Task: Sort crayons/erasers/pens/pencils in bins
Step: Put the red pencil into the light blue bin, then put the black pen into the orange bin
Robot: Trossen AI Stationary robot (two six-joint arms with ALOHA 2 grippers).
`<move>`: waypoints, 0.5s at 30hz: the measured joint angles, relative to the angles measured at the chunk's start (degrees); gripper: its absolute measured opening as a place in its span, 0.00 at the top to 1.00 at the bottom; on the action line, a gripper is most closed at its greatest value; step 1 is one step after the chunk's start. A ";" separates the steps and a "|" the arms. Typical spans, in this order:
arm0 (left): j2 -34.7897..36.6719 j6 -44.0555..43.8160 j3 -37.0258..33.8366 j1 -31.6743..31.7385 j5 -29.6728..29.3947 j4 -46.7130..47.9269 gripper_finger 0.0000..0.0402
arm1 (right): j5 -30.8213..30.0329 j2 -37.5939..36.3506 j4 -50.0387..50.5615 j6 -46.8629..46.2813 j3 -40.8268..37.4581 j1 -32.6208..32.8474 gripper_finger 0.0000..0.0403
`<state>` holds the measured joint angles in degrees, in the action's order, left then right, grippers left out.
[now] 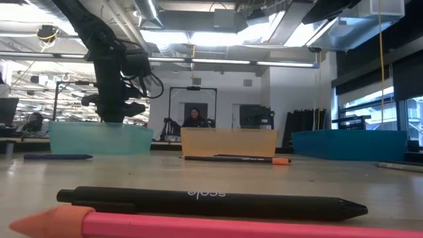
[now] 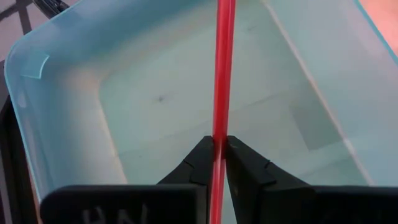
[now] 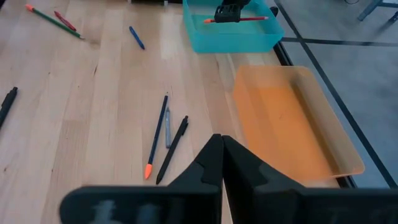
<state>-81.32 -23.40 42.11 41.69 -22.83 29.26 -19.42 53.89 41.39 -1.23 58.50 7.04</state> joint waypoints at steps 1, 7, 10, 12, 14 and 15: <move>0.00 0.00 0.00 -0.01 0.00 0.00 0.91 | 0.00 0.00 0.00 0.01 0.00 0.00 0.98; 0.00 1.58 0.00 0.00 0.91 0.00 0.86 | -0.02 0.00 0.00 0.19 0.00 -0.01 0.98; 0.00 1.60 0.00 -0.01 1.22 0.00 0.83 | -0.02 0.00 0.01 0.20 0.00 0.00 0.98; 0.00 1.60 0.00 0.00 1.20 -0.04 0.81 | -0.02 0.00 0.02 0.22 0.00 -0.01 0.98; 0.00 2.58 0.00 -0.02 1.25 -0.65 0.81 | 0.00 0.00 0.02 0.22 0.00 -0.01 0.98; 0.00 2.91 0.00 -0.02 1.26 -0.82 0.81 | 0.01 0.00 0.02 0.22 0.00 0.00 0.98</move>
<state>-81.32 -20.49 42.11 41.67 -21.57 28.43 -19.41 53.89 41.40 -1.02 58.50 7.04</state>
